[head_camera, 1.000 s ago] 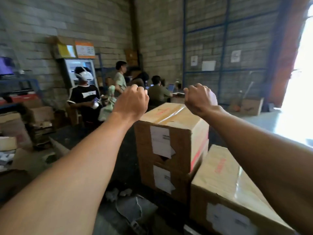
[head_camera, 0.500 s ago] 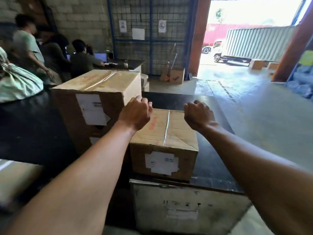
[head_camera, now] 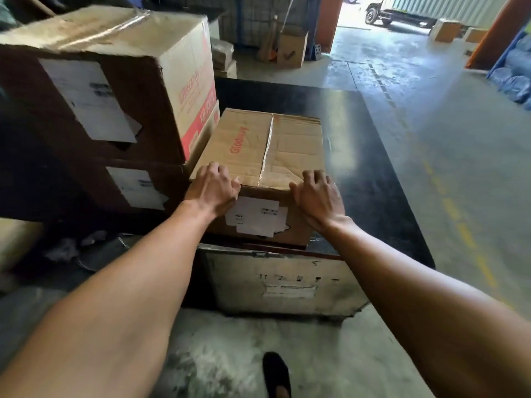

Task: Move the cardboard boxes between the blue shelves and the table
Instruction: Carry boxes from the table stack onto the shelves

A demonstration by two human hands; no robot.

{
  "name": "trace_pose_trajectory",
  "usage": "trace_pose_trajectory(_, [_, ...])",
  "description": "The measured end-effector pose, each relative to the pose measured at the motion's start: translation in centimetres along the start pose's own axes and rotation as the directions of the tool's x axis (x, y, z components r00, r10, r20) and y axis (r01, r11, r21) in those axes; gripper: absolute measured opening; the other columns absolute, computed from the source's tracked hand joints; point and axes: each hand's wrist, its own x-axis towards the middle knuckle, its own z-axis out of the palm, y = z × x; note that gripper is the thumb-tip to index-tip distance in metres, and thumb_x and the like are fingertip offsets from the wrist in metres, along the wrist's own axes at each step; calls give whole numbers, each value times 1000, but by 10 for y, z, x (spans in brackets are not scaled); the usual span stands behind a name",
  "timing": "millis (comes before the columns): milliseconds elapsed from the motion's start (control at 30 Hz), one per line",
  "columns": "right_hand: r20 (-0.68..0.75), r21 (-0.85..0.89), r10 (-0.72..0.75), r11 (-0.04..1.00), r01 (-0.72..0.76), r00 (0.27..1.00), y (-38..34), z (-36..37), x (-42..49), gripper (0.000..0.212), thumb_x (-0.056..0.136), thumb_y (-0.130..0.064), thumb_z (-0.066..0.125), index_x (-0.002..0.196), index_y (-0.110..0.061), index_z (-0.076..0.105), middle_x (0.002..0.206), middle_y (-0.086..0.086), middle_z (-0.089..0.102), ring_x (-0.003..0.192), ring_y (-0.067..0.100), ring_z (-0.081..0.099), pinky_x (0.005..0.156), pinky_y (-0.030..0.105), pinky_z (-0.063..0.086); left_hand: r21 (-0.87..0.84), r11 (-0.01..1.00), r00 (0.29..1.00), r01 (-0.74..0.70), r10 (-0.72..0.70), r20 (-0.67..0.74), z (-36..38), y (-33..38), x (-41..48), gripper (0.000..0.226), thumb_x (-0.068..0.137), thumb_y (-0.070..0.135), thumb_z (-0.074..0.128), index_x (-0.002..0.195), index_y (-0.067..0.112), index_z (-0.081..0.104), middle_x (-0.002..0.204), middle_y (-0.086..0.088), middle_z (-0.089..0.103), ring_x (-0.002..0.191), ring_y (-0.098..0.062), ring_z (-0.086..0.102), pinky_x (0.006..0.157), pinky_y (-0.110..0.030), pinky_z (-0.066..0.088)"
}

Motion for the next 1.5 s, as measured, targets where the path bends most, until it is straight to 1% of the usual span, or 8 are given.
trace_pose_trajectory(167, [-55, 53, 48, 998, -46, 997, 1, 22, -17, 64, 94, -58, 31, 130, -8, 47, 140, 21, 43, 132, 40, 38, 106, 64, 32, 50, 997, 998, -51, 52, -30, 14, -15, -4, 56, 92, 44, 47, 130, 4, 48, 128, -21, 48, 117, -37, 47, 101, -46, 38])
trace_pose_trajectory(300, [-45, 13, 123, 992, -123, 991, 1, 37, -31, 73, 89, -60, 54, 149, -26, 27, 156, 21, 11, 142, 47, 15, 107, 71, 16, 37, 999, 999, -31, 31, -9, 8, -30, 2, 64, 86, 61, 50, 136, 21, 48, 131, -14, 40, 123, -34, 40, 107, -53, 32])
trace_pose_trajectory(433, [-54, 133, 197, 973, -189, 979, -6, 53, -34, 87, 80, -54, 70, 148, -37, 18, 154, 21, -3, 133, 56, 25, 103, 71, 32, 46, 998, 999, -35, 36, -33, 23, -41, -9, 82, 76, 69, 61, 143, 31, 34, 136, -12, 30, 130, -33, 30, 109, -56, 29])
trace_pose_trajectory(700, [-174, 130, 59, 991, -36, 983, 3, 65, -26, 90, 79, -32, 79, 149, -18, 23, 158, 13, 7, 135, 48, 26, 104, 65, 37, 48, 990, 977, -130, 136, -165, 41, -59, -13, 108, 62, 49, 85, 145, 9, 29, 142, -16, 33, 132, -33, 30, 110, -45, 36])
trace_pose_trajectory(833, [-230, 158, 55, 987, -19, 972, 9, 72, -26, 89, 77, -33, 80, 145, -23, 24, 155, 7, 4, 128, 46, 36, 94, 62, 47, -103, 994, 980, -18, -2, -198, 51, -52, -17, 103, 59, 43, 88, 143, 27, 31, 149, -18, 21, 138, -37, 19, 97, -55, 45])
trace_pose_trajectory(933, [-249, 138, 50, 990, -15, 967, 8, 76, -25, 94, 73, -41, 83, 144, -23, 23, 153, 6, 1, 129, 46, 34, 95, 59, 47, -281, 956, 975, 89, -141, -172, 59, -48, -18, 101, 61, 36, 89, 142, 38, 29, 151, -22, 8, 140, -41, 11, 102, -59, 40])
trace_pose_trajectory(1100, [-262, 128, 142, 985, -111, 954, -5, 81, -19, 115, 58, -55, 87, 145, -16, 23, 153, 20, 7, 132, 47, 28, 102, 55, 41, -361, 921, 977, 143, -190, -96, 57, -38, -21, 112, 57, 34, 91, 145, 38, 23, 141, -22, 21, 121, -47, 43, 99, -57, 44])
trace_pose_trajectory(1500, [-315, 156, 126, 985, -80, 941, -5, 78, -20, 114, 54, -49, 90, 139, -19, 20, 150, 14, 8, 128, 47, 35, 101, 58, 43, -431, 872, 962, 232, -271, -32, 42, -26, -22, 105, 62, 24, 90, 142, 40, 25, 139, -19, 26, 120, -47, 44, 95, -56, 43])
